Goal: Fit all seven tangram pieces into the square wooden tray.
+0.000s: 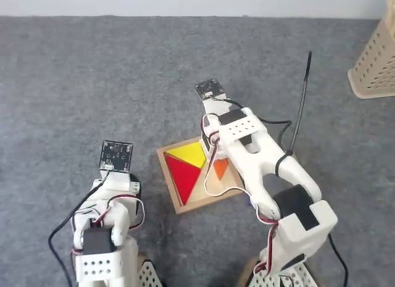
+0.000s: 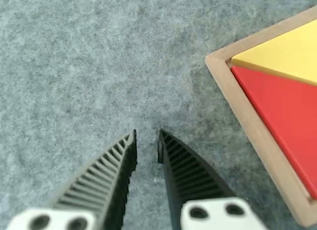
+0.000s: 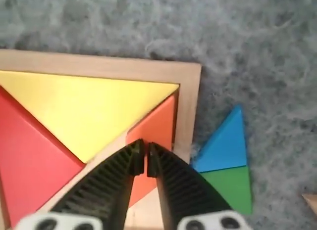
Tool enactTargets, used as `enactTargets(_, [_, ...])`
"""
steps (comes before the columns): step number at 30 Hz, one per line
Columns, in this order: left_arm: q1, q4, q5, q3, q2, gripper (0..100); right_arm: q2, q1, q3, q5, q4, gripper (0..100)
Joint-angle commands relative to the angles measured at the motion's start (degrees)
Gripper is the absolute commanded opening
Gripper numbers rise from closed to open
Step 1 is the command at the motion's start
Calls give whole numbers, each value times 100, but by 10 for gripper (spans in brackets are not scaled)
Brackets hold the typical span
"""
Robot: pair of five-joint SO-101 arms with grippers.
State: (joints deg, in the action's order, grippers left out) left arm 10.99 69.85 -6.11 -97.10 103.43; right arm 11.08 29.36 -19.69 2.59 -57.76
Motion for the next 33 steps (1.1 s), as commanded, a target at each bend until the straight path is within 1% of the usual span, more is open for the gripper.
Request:
enactTargets(1, [-18, 18, 53, 48, 132, 72, -286, -127, -9, -141, 251, 6])
enactTargets(7, [-18, 18, 53, 48, 132, 72, 136, -136, 325, -149, 286, 6])
enactTargets(10, [-18, 18, 53, 48, 132, 72, 92, -189, 642, -149, -57, 6])
enactTargets(14, [-18, 18, 53, 48, 132, 72, -479, -347, 800, -158, -549, 6])
enactTargets(19, [-18, 18, 53, 48, 132, 72, -1525, -523, 791, -967, -1640, 6])
enactTargets(21, [-18, 18, 53, 48, 132, 72, -1807, -769, 782, -1196, -1965, 6])
enactTargets(23, [-18, 18, 53, 48, 132, 72, -1877, -1174, 782, -1556, -2158, 6])
enactTargets(27, [-18, 18, 53, 48, 132, 72, -1701, -1859, 651, -2356, -2255, 6])
enactTargets(33, [-18, 18, 53, 48, 132, 72, -1587, -2457, -141, -3042, -1771, 8])
